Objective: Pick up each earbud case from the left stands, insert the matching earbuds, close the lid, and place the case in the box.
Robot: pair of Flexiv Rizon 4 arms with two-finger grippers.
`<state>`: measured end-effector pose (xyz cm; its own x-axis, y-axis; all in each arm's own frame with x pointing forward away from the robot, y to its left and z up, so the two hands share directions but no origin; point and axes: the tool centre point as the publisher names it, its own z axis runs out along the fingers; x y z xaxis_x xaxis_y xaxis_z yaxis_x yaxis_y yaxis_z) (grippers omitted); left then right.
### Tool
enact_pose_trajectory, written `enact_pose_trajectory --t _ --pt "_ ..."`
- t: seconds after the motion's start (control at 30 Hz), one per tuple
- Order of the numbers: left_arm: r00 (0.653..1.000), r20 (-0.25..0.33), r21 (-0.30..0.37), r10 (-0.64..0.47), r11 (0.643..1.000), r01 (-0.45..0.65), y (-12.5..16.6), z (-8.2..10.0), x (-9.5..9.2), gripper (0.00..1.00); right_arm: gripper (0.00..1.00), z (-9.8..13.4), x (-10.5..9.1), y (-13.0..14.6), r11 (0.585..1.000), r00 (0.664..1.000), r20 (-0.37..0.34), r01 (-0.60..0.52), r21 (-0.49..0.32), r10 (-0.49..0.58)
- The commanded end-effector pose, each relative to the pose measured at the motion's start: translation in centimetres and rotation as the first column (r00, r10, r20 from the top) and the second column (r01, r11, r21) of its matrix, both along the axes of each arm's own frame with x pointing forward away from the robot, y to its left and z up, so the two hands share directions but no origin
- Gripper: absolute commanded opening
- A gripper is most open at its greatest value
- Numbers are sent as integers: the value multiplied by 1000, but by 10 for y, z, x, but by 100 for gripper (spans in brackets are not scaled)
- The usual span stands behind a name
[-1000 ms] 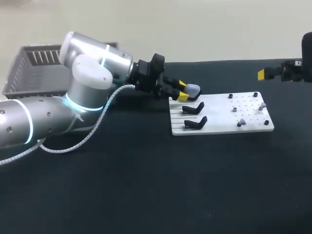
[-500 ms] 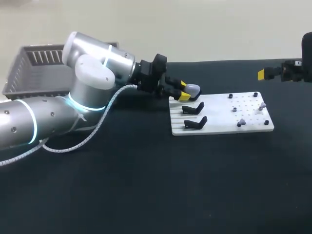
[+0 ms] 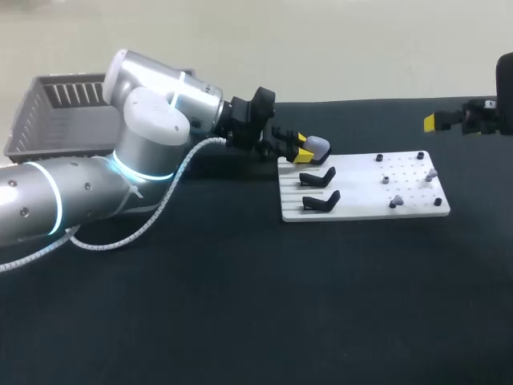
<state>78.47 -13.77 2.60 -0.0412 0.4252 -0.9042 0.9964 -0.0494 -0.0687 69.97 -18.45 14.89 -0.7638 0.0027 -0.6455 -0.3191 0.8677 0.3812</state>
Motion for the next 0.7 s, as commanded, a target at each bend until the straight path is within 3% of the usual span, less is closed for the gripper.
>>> enact_pose_trajectory --t 0.03,0.27,0.53,0.57,0.7 --pt "1000 12 -9 0 1000 0 4 7 -3 0 100 0 0 0 1000 1000 0 0 -1 0" --pt "1000 26 -23 -5 1000 6 5 12 -4 0 100 0 0 0 1000 1000 0 0 -1 0" --pt "1000 6 -5 -12 1000 12 1 0 -4 0 100 0 0 0 1000 1000 0 0 -1 0" --pt "1000 4 -4 -13 1000 13 1 0 -3 15 100 0 0 0 1000 1000 0 0 -1 0" --pt "1000 3 1 -15 1000 15 0 -1 -3 47 100 0 0 0 1000 1000 0 0 -1 0"
